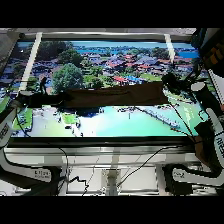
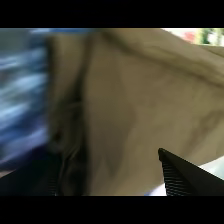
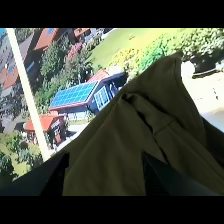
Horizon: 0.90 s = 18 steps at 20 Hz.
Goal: Fold the clothes and pants, and hang the long-sleeved shirts on hangers.
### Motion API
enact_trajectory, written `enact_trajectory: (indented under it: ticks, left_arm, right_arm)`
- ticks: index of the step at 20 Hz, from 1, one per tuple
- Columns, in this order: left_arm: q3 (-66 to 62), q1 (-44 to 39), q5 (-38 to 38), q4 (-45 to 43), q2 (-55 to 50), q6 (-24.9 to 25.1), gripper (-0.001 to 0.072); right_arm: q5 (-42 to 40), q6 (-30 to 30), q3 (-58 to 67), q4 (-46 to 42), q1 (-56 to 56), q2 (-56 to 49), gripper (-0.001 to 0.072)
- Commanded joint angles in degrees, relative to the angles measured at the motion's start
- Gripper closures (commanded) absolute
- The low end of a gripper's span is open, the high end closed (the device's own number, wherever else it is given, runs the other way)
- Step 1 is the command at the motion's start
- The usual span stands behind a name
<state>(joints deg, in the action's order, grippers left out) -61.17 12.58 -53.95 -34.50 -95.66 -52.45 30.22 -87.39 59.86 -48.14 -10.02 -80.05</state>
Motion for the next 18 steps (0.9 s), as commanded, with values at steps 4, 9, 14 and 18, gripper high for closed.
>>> enact_trajectory:
  ticks: [4, 9, 14, 18]
  left_arm:
    - [-7.1, -5.2, 3.5, -1.1, -4.0, 0.3, 0.0485]
    - [-17.3, -5.6, -6.0, -1.1, -1.6, 1.9, 0.0696]
    - [-22.4, -5.6, -17.7, -1.1, 7.2, -3.9, 0.0697]
    - [-22.4, -5.6, -20.8, -1.1, 15.2, -6.8, 0.0697]
  right_arm:
    - [8.0, 6.8, 0.0, 0.1, 0.1, 0.0, 0.0222]
    - [14.4, 7.6, 4.3, 0.3, 0.5, 0.0, 0.0693]
    - [15.7, 7.5, 13.0, -4.4, 10.8, -0.5, 0.0696]
    - [15.6, 2.6, 18.9, -12.9, 24.0, -6.5, 0.0697]
